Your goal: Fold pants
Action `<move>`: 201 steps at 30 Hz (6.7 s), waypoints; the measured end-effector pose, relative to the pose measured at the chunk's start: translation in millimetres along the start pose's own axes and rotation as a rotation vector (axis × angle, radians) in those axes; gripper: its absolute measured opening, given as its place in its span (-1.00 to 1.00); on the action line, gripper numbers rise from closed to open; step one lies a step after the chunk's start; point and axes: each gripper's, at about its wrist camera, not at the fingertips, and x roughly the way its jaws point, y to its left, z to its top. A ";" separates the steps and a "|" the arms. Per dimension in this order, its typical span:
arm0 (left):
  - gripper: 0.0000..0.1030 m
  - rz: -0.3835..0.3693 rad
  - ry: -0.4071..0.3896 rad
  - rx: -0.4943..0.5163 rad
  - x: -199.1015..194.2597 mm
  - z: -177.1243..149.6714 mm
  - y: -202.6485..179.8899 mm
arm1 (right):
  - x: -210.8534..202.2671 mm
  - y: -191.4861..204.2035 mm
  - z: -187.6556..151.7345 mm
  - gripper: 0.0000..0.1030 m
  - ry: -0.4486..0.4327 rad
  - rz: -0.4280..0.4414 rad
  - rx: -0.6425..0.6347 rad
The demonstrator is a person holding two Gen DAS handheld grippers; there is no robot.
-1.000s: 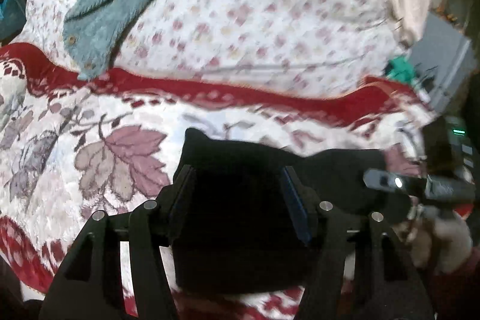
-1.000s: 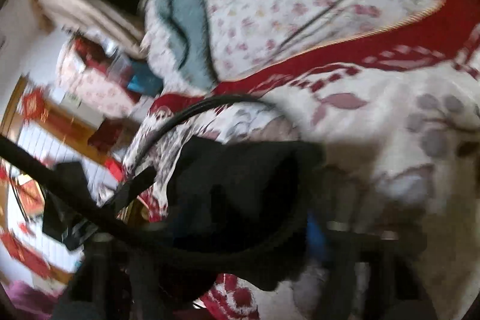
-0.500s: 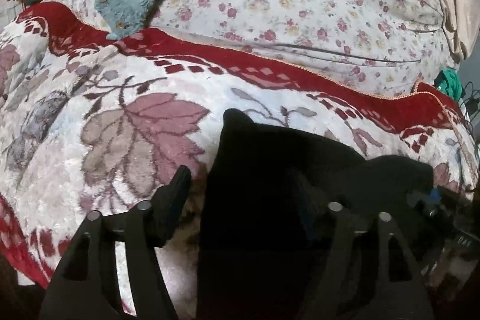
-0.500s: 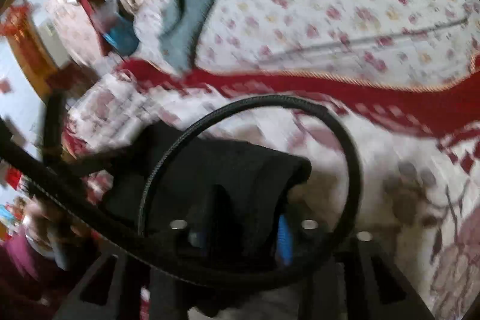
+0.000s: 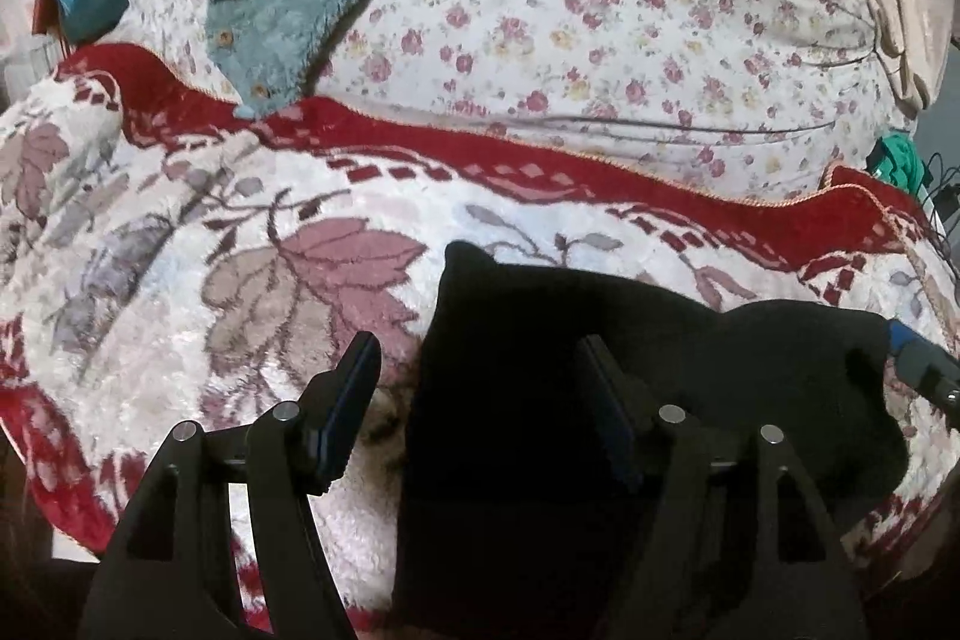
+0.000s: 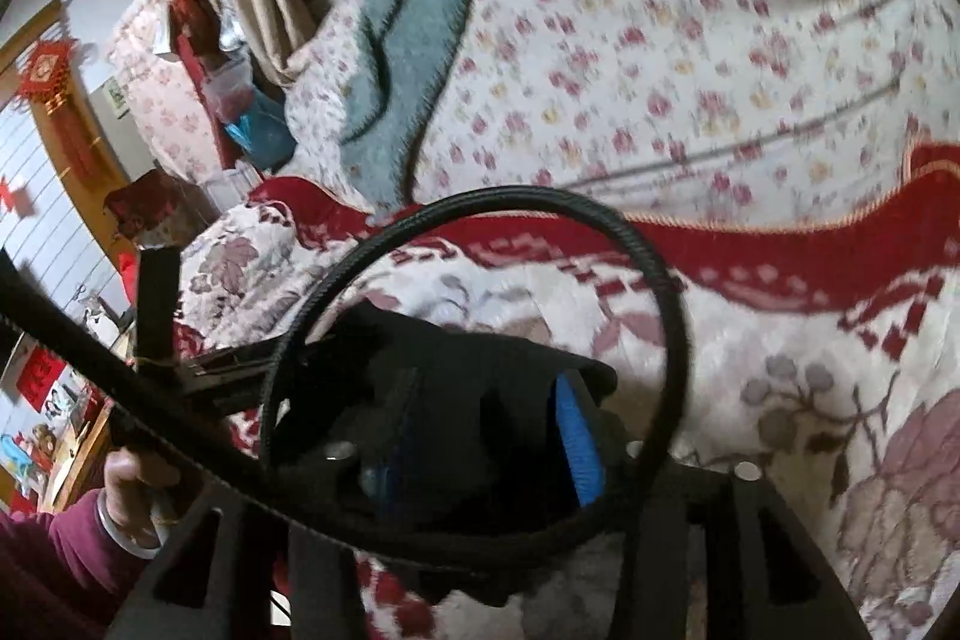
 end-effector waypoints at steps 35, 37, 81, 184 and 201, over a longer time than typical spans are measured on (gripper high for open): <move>0.32 -0.214 0.111 -0.108 -15.2 -16.0 35.6 | 15.5 -30.5 -29.3 0.60 0.039 0.028 0.259; 0.32 -0.218 0.135 -0.126 -7.0 -17.1 39.6 | 21.1 -37.7 -32.9 0.63 0.058 0.031 0.287; -0.24 -0.255 0.099 -0.024 16.5 -19.5 19.2 | 59.1 -30.4 -52.4 -0.06 0.082 0.220 0.245; 0.23 0.029 -0.141 0.110 3.8 28.4 -27.4 | 58.4 19.3 34.2 0.55 -0.056 -0.192 0.062; 0.23 0.031 -0.140 0.116 3.8 27.3 -29.5 | 61.5 17.0 32.5 0.55 -0.046 -0.187 0.069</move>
